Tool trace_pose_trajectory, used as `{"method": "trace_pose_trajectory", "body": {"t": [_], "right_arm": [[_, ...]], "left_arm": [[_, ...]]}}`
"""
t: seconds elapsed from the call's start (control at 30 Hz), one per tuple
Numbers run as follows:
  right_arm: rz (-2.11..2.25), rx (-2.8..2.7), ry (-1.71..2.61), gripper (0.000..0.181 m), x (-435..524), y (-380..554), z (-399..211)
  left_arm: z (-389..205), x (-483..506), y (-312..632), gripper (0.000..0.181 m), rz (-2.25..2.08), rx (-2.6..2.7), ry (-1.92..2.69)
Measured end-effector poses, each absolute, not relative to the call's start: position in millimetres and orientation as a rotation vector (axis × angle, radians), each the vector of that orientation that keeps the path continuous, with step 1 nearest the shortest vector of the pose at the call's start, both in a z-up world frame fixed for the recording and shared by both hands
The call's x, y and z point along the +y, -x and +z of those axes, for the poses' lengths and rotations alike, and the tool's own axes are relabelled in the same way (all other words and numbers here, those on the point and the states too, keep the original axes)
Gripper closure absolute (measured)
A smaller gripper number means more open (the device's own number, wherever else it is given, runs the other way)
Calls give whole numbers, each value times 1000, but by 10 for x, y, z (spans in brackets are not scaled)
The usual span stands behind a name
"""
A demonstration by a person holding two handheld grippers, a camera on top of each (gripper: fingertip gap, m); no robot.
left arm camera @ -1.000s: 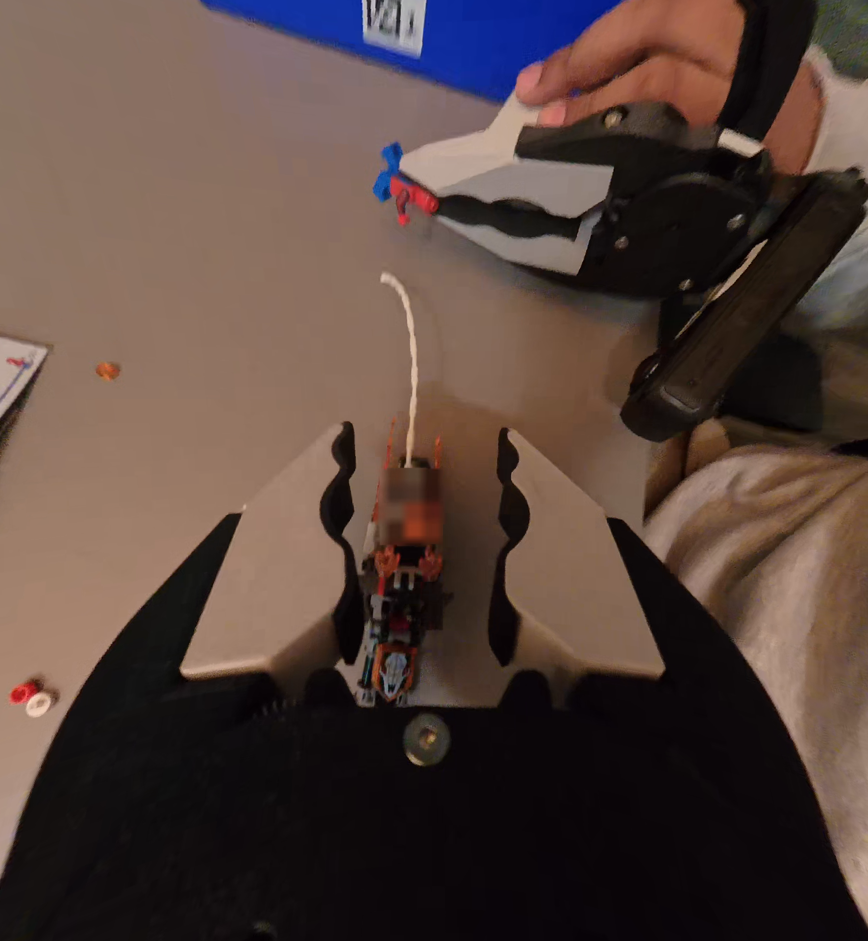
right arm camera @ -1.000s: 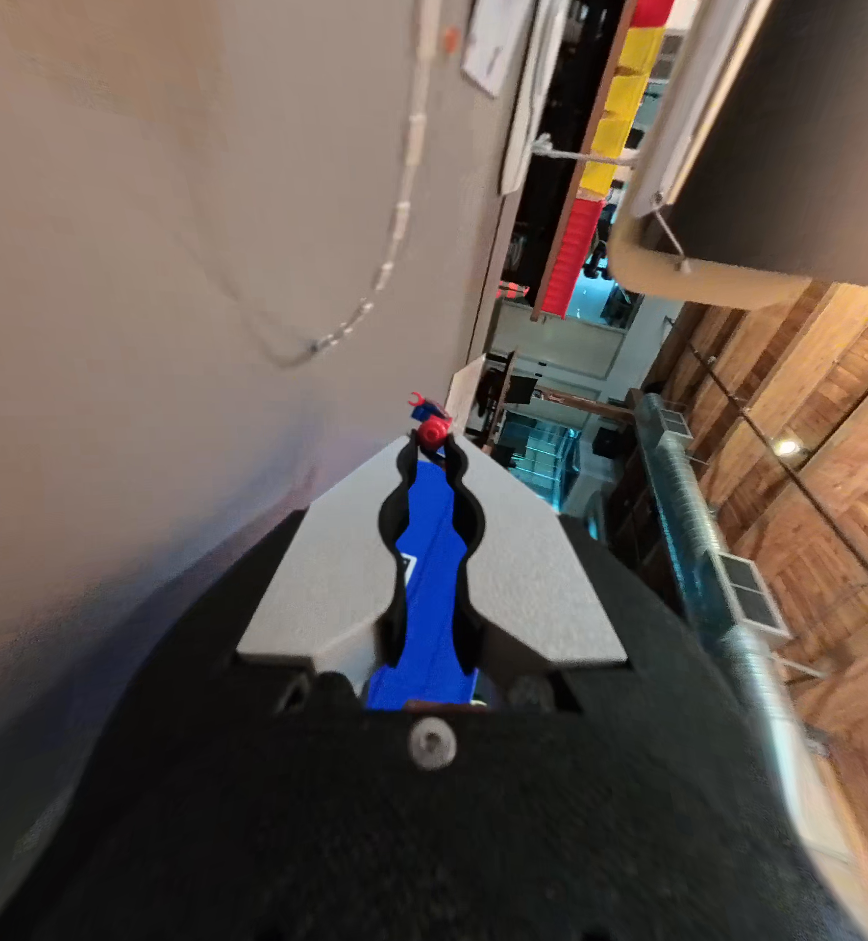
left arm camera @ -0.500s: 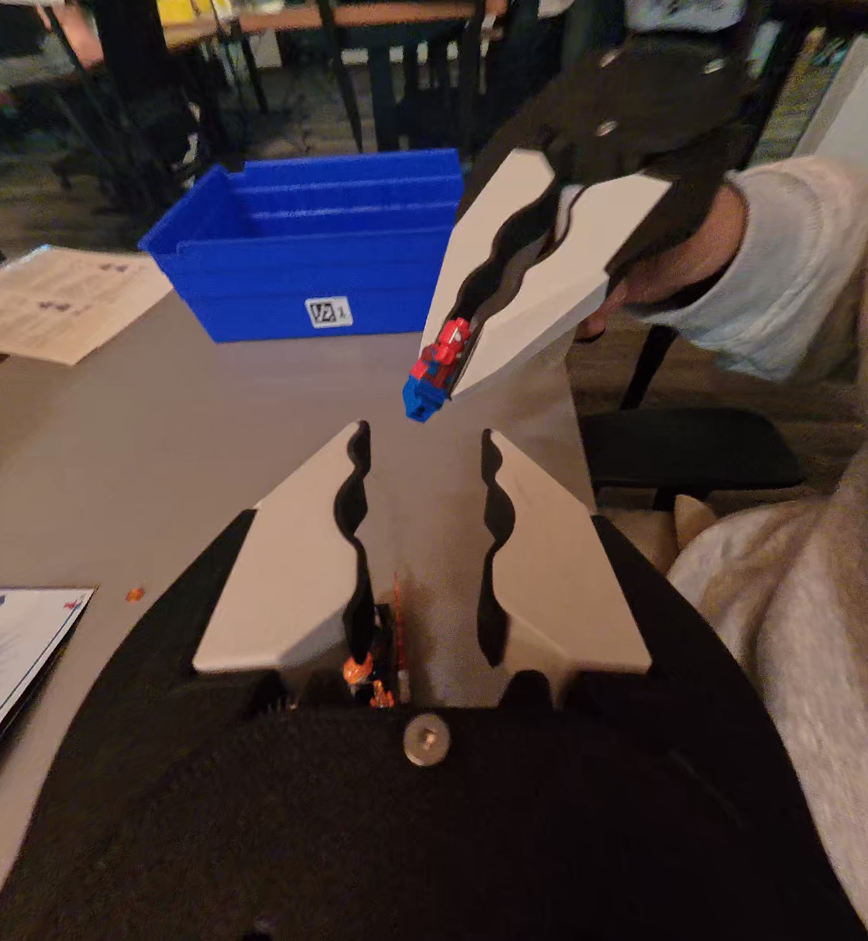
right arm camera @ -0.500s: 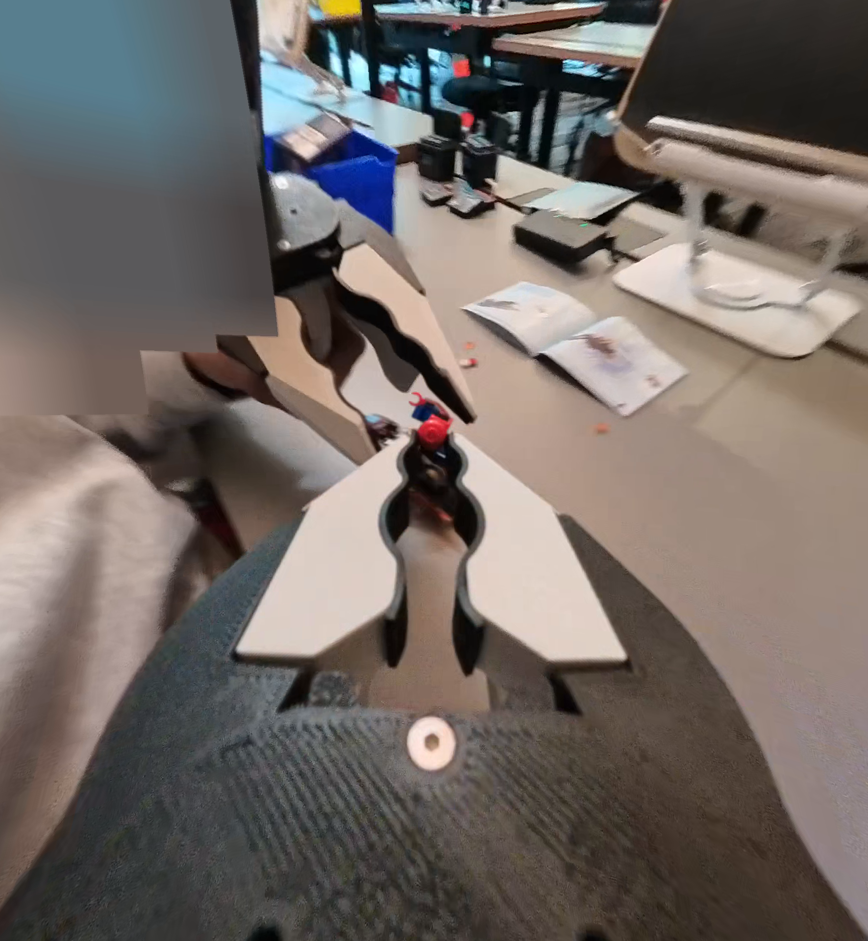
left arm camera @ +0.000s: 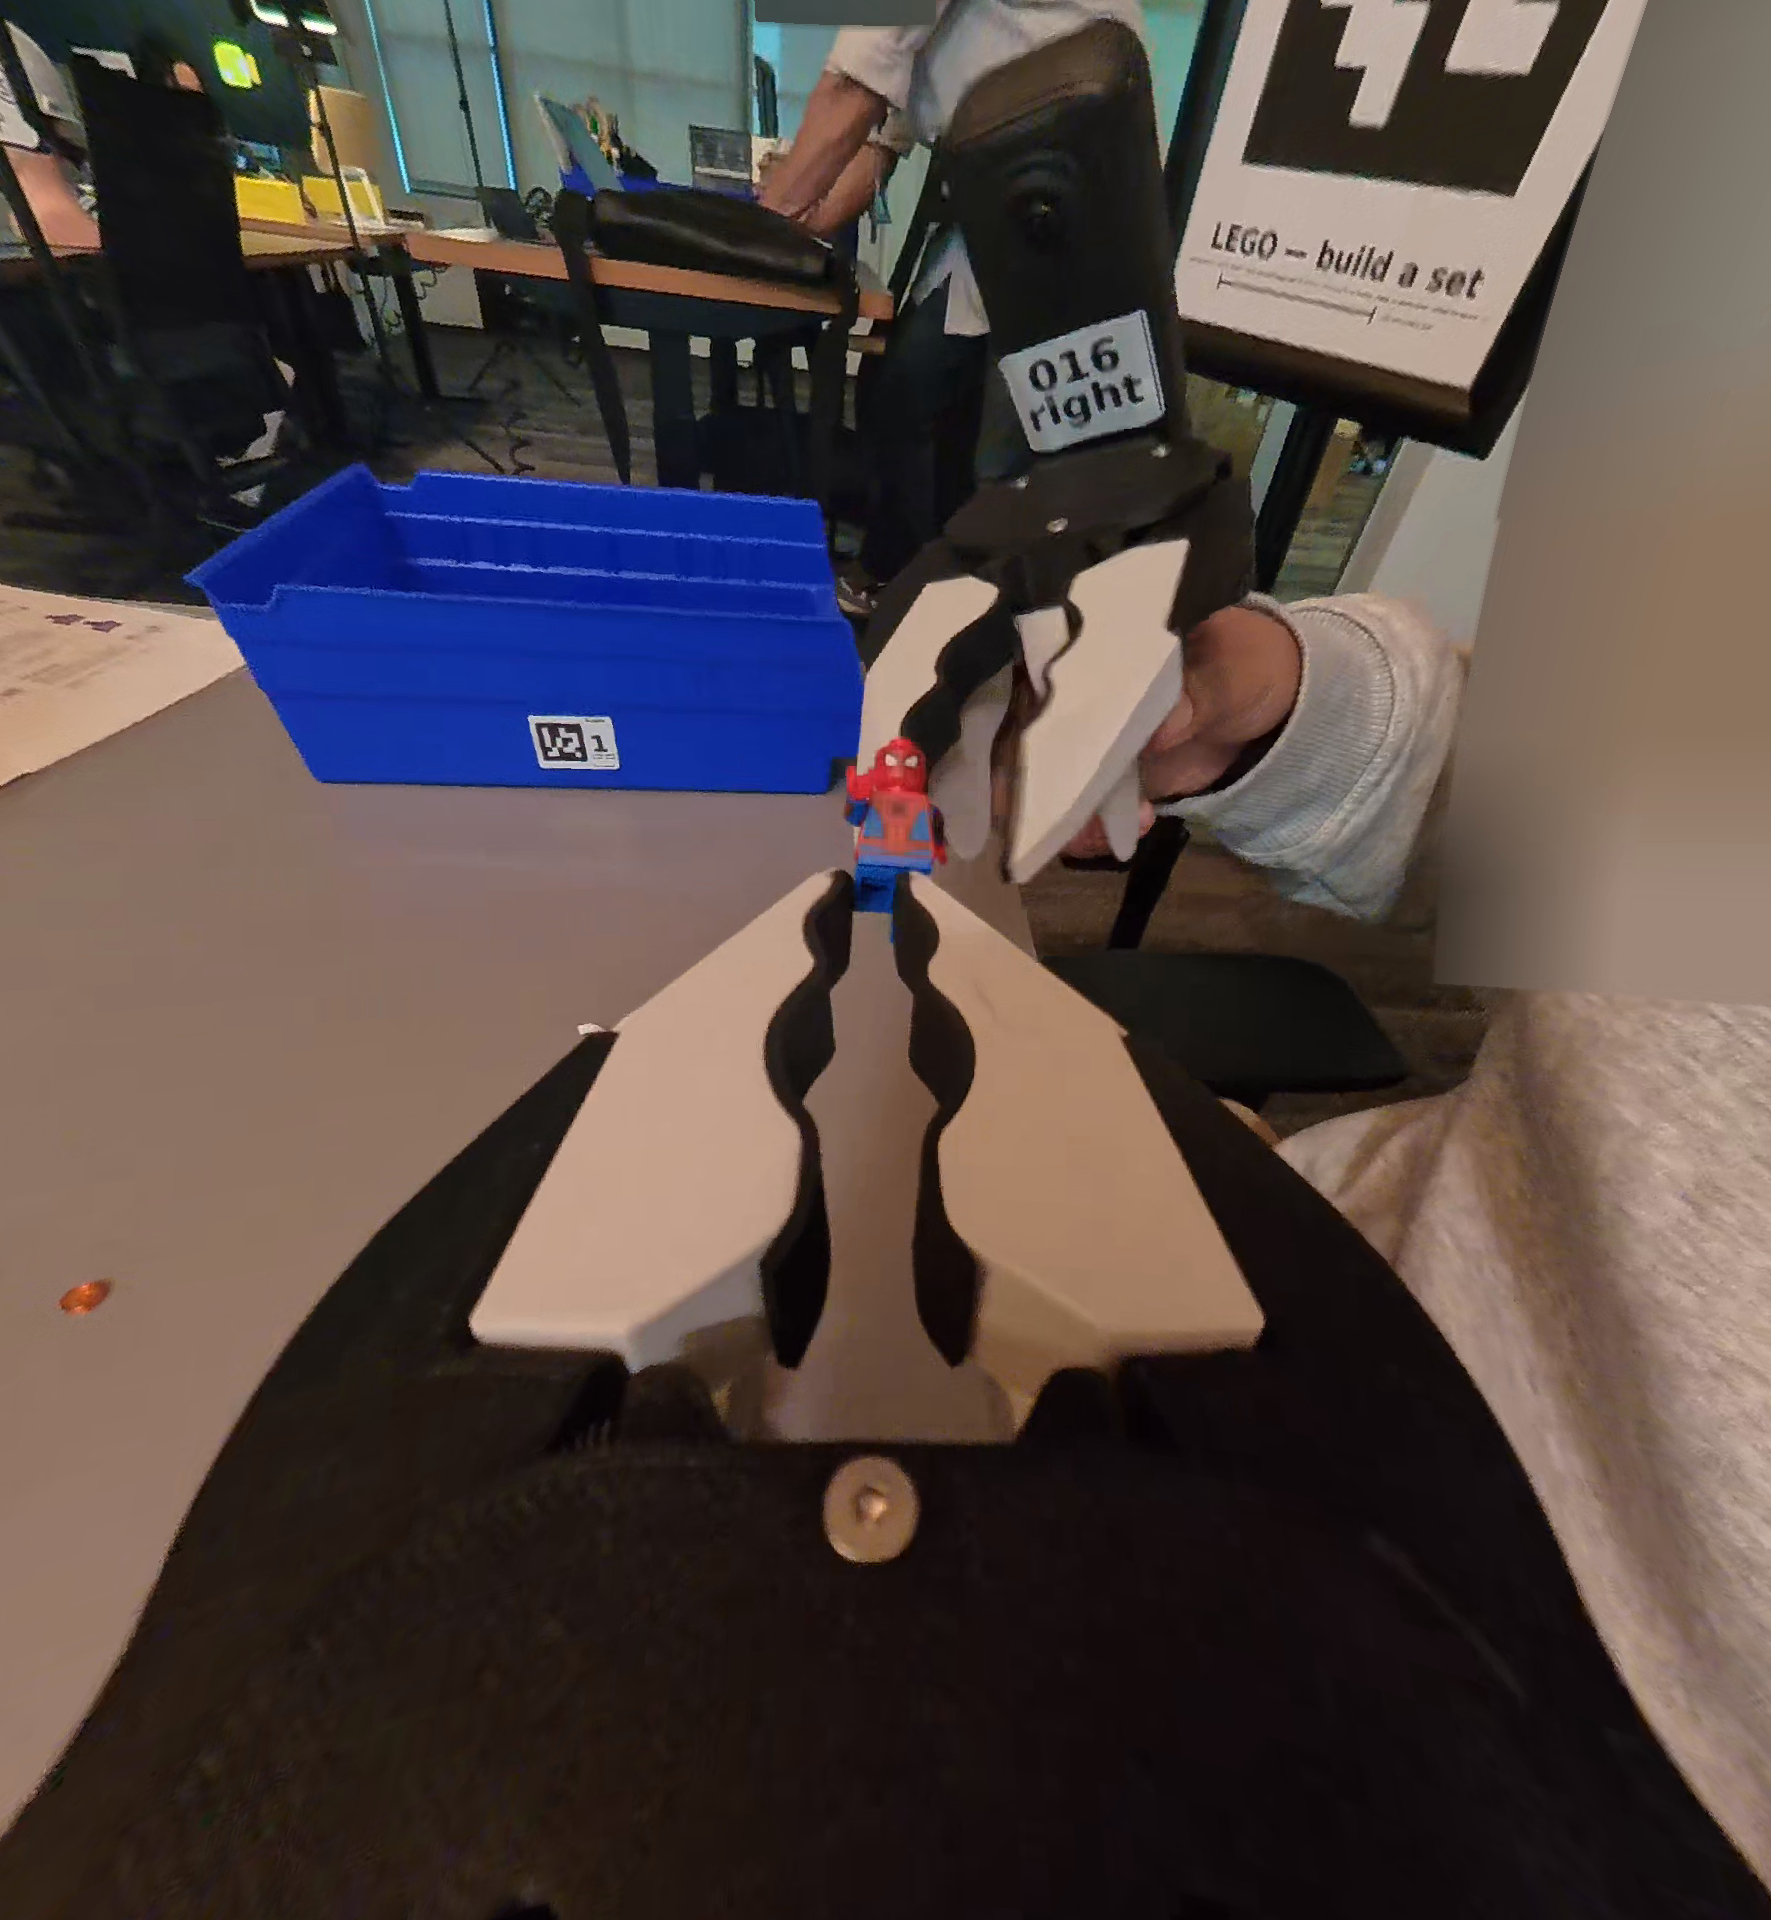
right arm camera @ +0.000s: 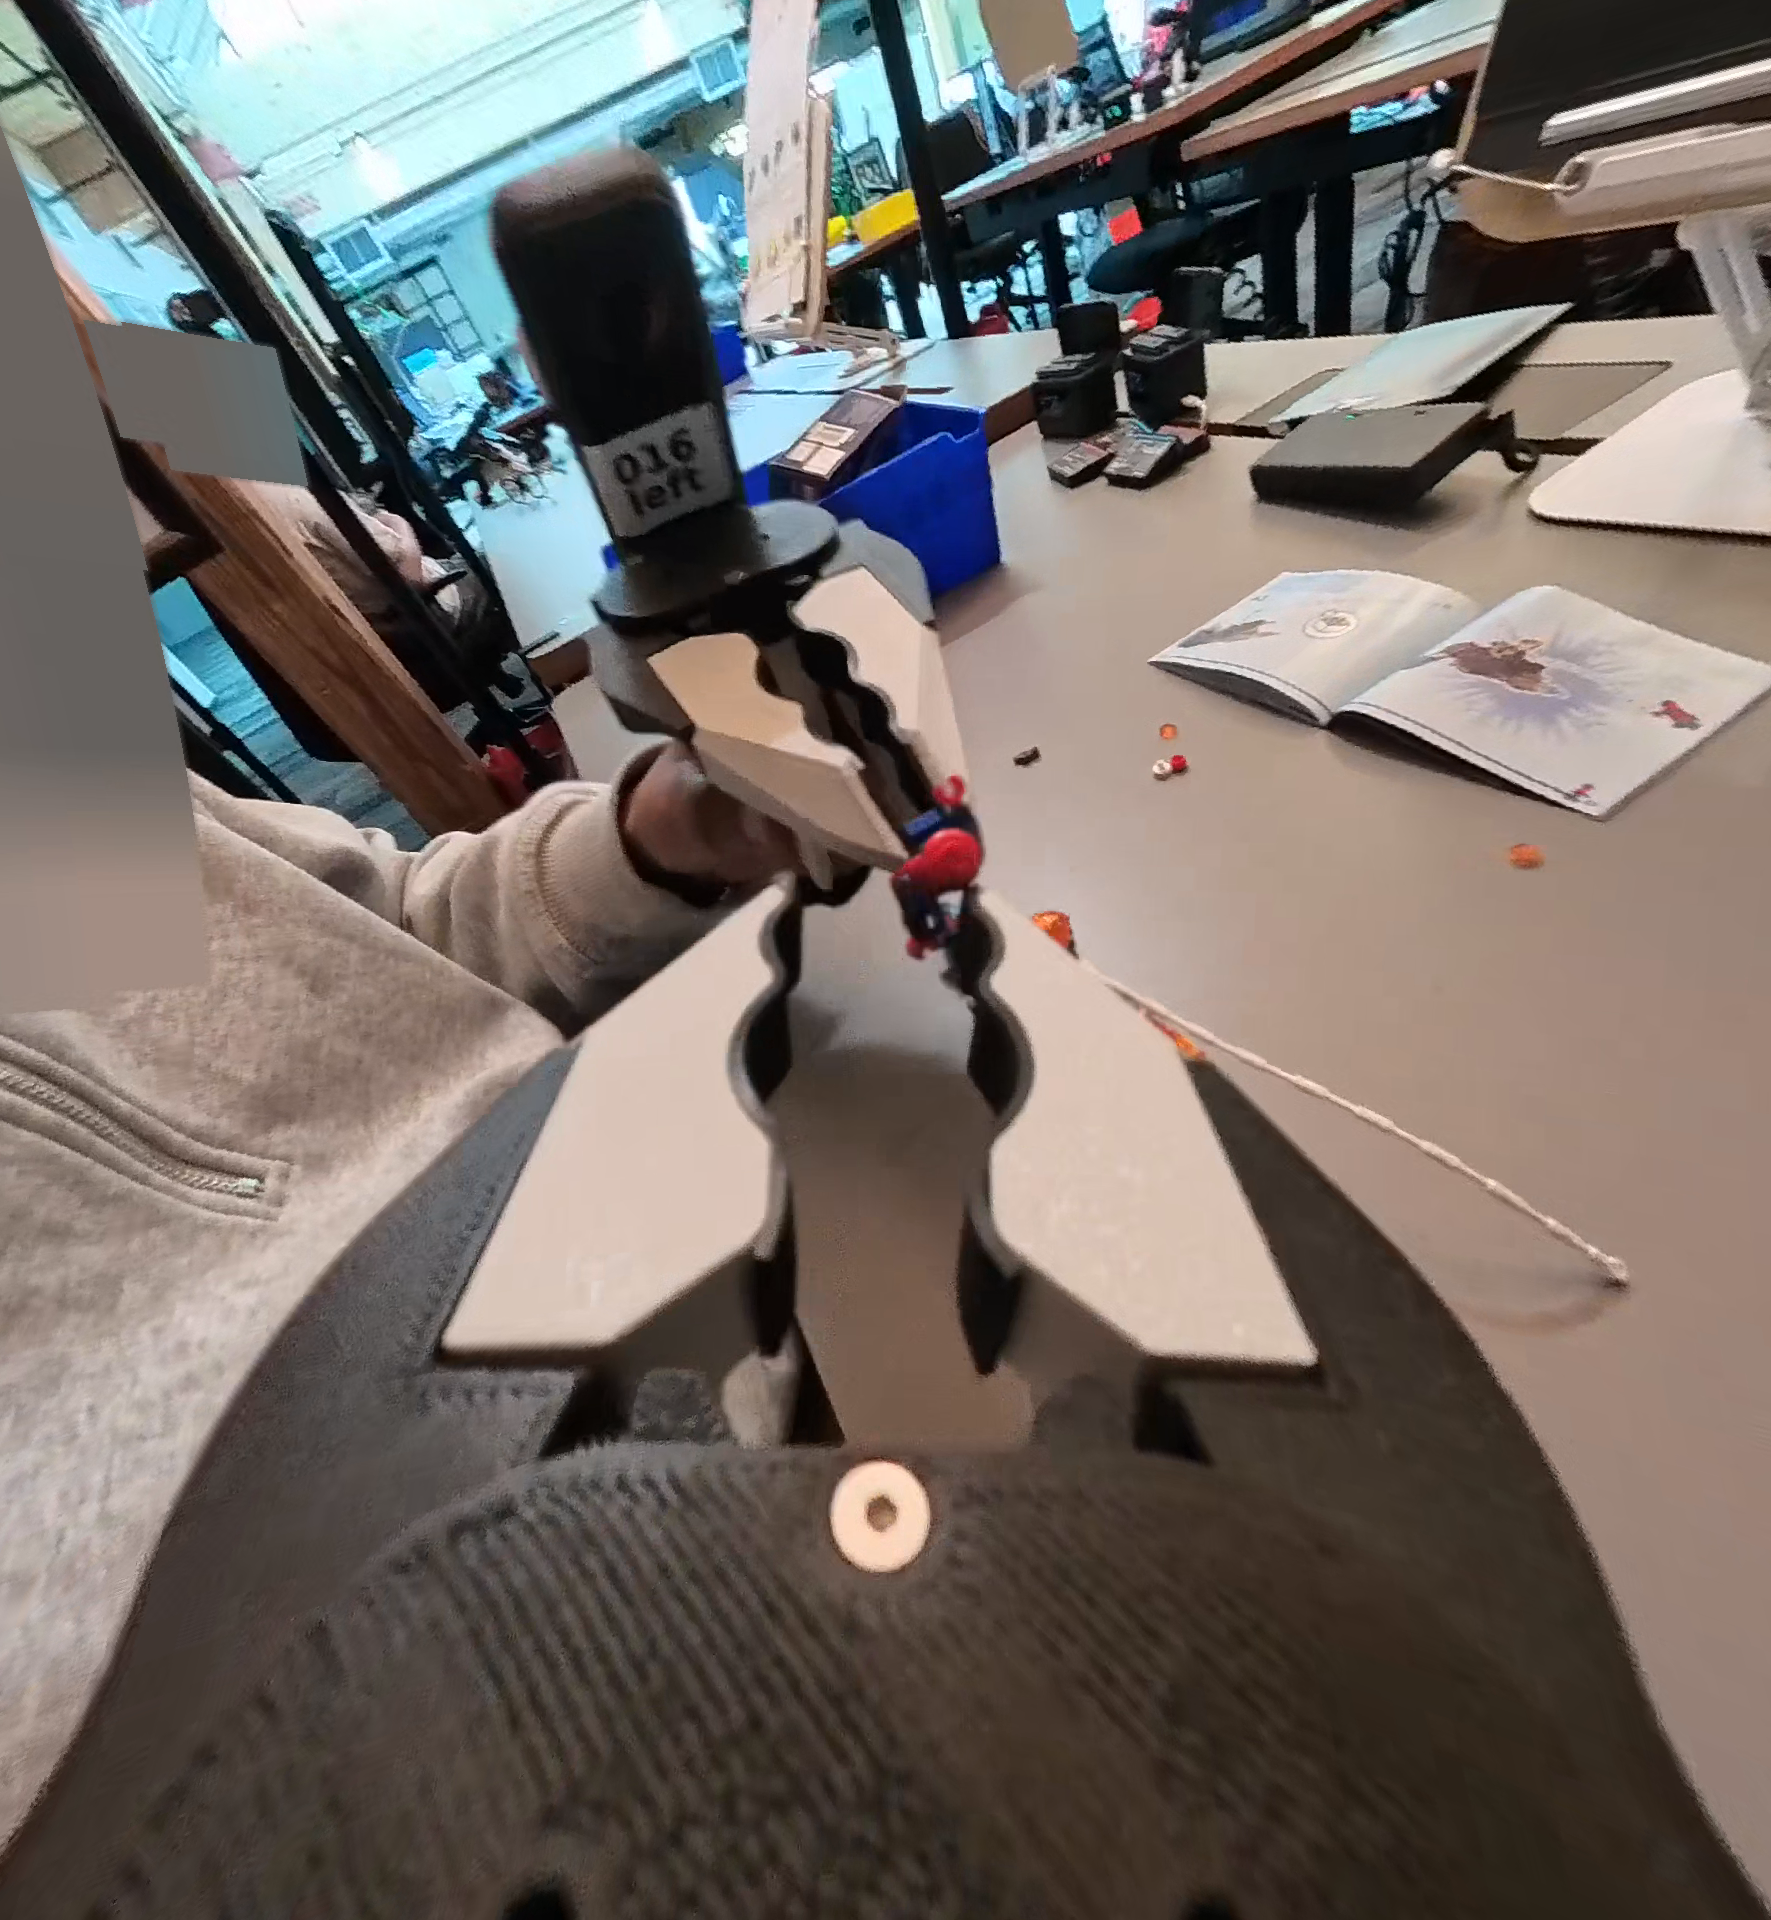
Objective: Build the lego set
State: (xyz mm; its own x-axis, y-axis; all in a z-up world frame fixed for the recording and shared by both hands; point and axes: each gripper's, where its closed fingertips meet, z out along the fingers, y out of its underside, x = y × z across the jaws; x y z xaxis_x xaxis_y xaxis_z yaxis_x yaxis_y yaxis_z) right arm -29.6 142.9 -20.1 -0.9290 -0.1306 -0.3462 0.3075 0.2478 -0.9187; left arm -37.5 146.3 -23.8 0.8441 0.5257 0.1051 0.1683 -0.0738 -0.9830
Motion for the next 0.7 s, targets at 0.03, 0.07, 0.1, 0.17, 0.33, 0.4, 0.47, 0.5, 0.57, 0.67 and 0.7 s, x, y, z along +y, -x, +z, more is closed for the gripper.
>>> {"method": "trace_pose_trajectory", "body": {"t": [0.03, 0.07, 0.1, 0.17, 0.33, 0.4, 0.47, 0.5, 0.57, 0.67, 0.7], "right_arm": [[-1736, 2157, -149, 153, 1428, 282, -181], [-1751, 2147, -136, 153, 1429, 282, -165], [-1777, 2144, -124, 153, 1433, 294, -149], [-1864, 2131, -100, 153, 1451, 345, -89], [-2060, 2024, -75, 155, 1529, 448, 85], [-2053, 1949, -71, 152, 1524, 410, 98], [-2037, 1894, -86, 152, 1497, 386, 80], [-2034, 1868, -93, 153, 1485, 378, 76], [-2029, 1835, -108, 160, 1465, 374, 65], [-2029, 1783, -109, 165, 1466, 358, 89], [-2025, 1776, -113, 166, 1467, 358, 93]], "left_arm": [[-222, 1451, 384, 176, 309, -561, 1618], [-209, 1444, 392, 176, 285, -571, 1589], [-200, 1438, 398, 176, 257, -582, 1559], [-171, 1419, 411, 176, 199, -599, 1490], [-64, 1415, 388, 177, 36, -601, 1332], [-45, 1440, 373, 177, 12, -591, 1311], [-28, 1471, 357, 177, -2, -581, 1298], [-22, 1485, 351, 177, -3, -578, 1295], [-10, 1509, 334, 177, -6, -569, 1294], [-4, 1519, 331, 177, 0, -571, 1295], [-2, 1518, 329, 177, -2, -570, 1294]]}}
